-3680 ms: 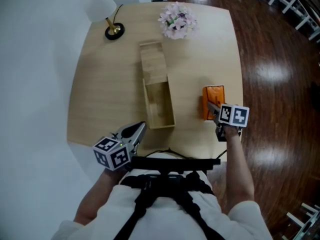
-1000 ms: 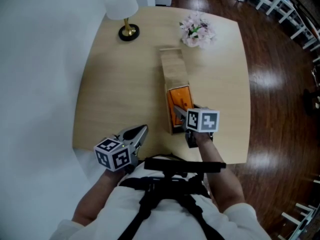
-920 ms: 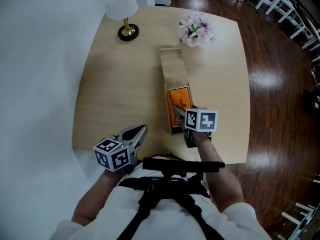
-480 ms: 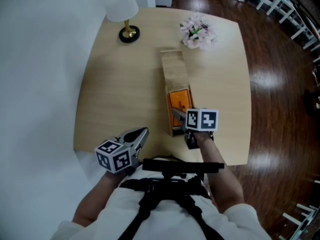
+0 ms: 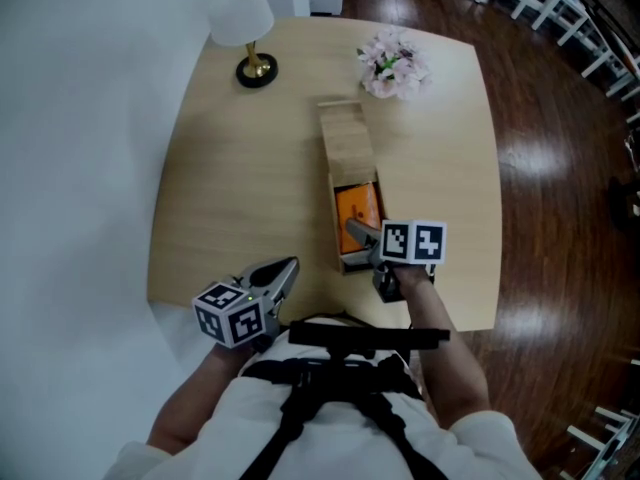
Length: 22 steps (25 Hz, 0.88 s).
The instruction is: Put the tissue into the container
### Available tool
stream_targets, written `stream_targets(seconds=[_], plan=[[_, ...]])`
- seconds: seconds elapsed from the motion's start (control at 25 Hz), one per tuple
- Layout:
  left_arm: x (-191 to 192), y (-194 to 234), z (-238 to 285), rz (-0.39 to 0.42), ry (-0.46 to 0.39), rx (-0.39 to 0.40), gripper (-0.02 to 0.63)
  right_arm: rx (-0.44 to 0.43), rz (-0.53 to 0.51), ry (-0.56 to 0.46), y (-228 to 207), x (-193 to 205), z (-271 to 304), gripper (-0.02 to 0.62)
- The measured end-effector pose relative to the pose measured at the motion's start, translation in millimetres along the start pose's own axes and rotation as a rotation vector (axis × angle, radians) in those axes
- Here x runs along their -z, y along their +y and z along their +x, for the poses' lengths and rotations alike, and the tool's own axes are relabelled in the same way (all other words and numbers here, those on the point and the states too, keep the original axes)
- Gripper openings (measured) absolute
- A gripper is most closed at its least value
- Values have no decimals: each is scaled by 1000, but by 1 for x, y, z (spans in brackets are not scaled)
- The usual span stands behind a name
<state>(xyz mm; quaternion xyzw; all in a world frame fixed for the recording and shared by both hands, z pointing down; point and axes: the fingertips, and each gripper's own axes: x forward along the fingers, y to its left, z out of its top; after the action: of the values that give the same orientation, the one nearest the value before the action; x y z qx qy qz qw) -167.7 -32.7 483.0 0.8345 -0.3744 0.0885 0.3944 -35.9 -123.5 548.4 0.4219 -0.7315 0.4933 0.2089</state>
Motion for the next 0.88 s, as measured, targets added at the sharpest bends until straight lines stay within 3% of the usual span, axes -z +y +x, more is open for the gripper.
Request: stream_targets(seconds=[0.6,0.88], plan=[[1,-13,7,13,0,4,14,-2,-73,0,0,-1,7,357],[-4,-15,5,12,-24,-2,14,-24,-58,-40,-1,-2,-14,357]])
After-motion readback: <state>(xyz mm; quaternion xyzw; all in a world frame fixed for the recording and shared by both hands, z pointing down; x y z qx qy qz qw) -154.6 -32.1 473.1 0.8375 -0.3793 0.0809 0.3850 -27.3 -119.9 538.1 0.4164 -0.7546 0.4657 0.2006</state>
